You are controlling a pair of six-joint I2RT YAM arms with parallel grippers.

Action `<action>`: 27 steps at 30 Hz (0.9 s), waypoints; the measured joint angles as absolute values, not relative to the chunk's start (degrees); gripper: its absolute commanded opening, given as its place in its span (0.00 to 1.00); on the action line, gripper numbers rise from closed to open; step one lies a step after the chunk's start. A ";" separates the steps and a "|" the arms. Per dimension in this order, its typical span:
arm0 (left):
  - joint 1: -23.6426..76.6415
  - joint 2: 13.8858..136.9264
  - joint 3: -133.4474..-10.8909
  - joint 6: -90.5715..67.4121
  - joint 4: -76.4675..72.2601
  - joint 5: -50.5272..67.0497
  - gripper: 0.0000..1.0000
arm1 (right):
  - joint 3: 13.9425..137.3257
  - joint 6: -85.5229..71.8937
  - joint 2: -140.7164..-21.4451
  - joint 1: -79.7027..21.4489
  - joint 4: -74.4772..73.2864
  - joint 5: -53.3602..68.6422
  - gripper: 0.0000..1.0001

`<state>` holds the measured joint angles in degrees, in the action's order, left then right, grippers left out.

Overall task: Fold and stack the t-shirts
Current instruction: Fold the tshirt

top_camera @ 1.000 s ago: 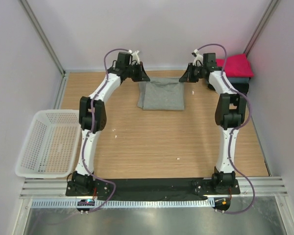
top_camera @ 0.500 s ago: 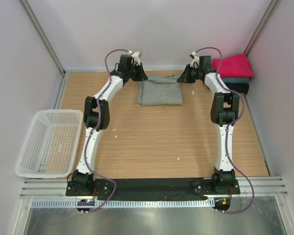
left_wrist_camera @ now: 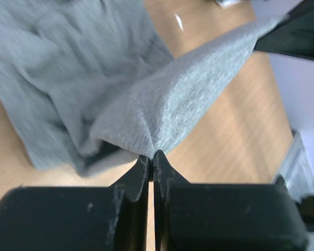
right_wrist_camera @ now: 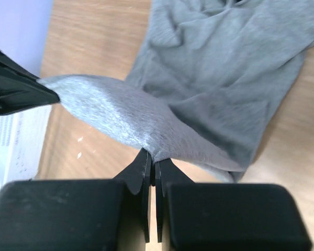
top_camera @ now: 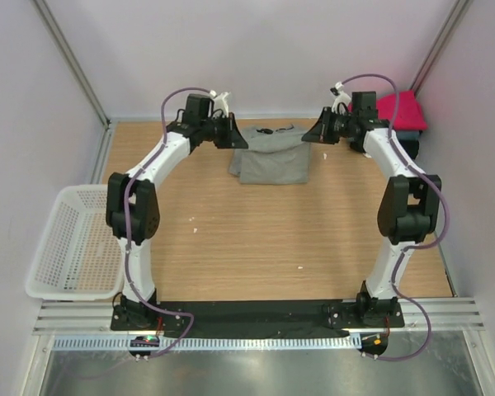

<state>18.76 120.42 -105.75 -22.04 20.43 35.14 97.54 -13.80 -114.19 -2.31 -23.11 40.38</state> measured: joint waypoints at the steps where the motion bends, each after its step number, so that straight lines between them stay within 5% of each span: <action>1: 19.11 118.26 -103.55 -21.93 20.84 35.73 0.00 | 95.94 -13.72 -111.92 -2.48 -23.55 40.86 0.01; 14: 26.00 93.36 -75.85 -18.74 28.23 36.21 0.00 | 69.30 -9.37 -83.79 -6.46 -32.75 41.30 0.01; 20: 28.01 81.62 -75.05 -17.80 28.21 33.69 0.00 | 71.18 -8.84 -71.90 -6.66 -35.55 41.10 0.01; 27: 27.99 85.30 -82.52 -15.73 29.17 32.75 0.00 | 79.35 -7.88 -78.94 -6.68 -35.35 41.28 0.01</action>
<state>27.99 85.30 -82.52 -15.73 29.17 32.75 79.35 -7.88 -78.94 -6.68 -35.35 41.28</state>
